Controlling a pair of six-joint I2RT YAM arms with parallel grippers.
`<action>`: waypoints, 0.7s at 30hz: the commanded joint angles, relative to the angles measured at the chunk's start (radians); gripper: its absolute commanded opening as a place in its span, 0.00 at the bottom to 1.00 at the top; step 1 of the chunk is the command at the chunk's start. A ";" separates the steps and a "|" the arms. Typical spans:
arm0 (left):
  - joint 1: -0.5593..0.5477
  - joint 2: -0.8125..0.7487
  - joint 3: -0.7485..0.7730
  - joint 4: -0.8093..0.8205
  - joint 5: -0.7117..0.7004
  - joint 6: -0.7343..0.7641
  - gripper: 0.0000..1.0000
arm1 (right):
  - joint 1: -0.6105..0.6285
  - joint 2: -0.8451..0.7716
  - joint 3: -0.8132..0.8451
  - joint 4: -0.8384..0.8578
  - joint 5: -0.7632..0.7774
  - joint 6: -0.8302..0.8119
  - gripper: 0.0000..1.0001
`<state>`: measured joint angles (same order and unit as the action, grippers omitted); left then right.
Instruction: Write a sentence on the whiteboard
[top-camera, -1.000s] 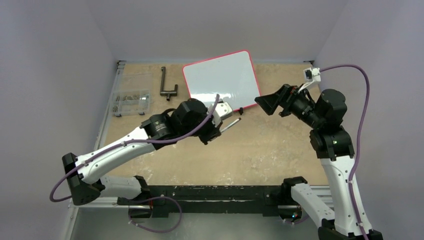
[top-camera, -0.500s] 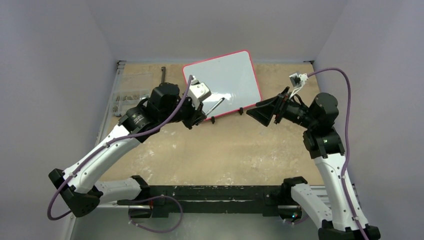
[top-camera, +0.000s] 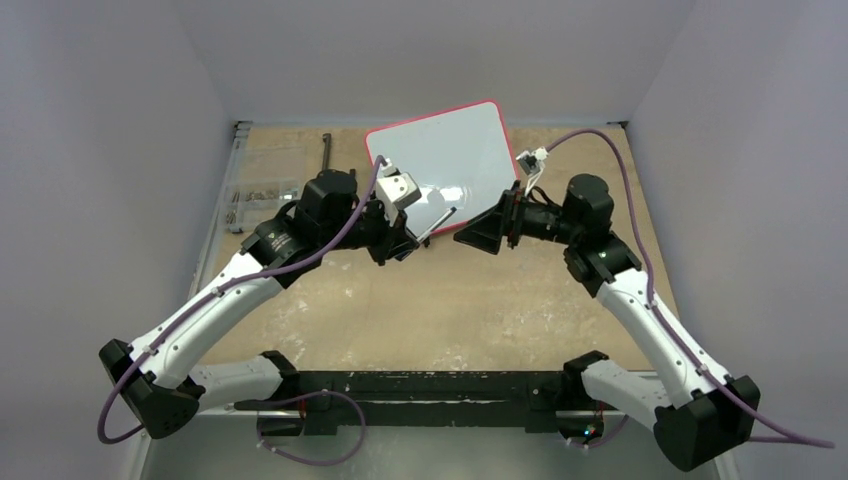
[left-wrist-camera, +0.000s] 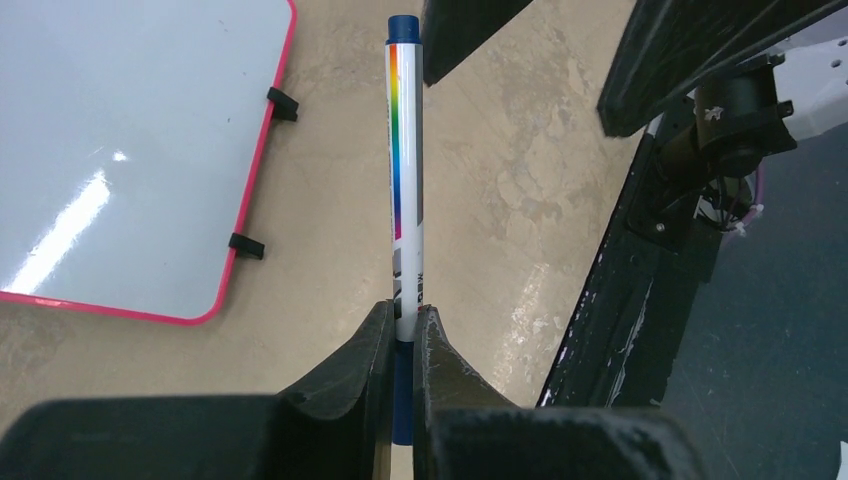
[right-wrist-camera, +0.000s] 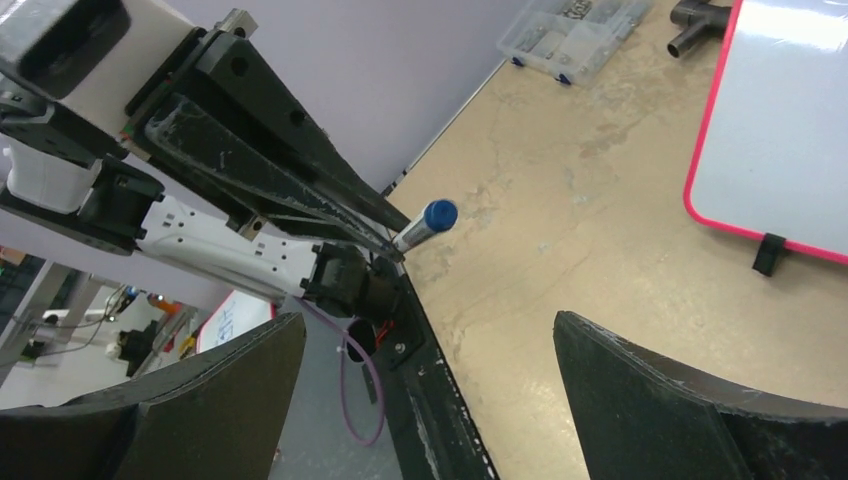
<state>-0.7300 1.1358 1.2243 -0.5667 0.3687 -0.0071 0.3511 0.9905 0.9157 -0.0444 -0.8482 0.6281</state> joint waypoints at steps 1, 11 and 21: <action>0.007 -0.010 -0.002 0.052 0.077 -0.004 0.00 | 0.088 0.061 0.038 0.087 0.078 -0.001 0.96; 0.007 -0.009 -0.020 0.059 0.164 0.003 0.00 | 0.180 0.164 0.062 0.154 0.101 0.021 0.80; 0.007 -0.001 -0.020 0.056 0.199 0.040 0.00 | 0.208 0.200 0.067 0.167 0.070 0.025 0.49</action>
<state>-0.7265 1.1378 1.2026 -0.5426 0.5209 0.0048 0.5480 1.1889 0.9371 0.0761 -0.7563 0.6556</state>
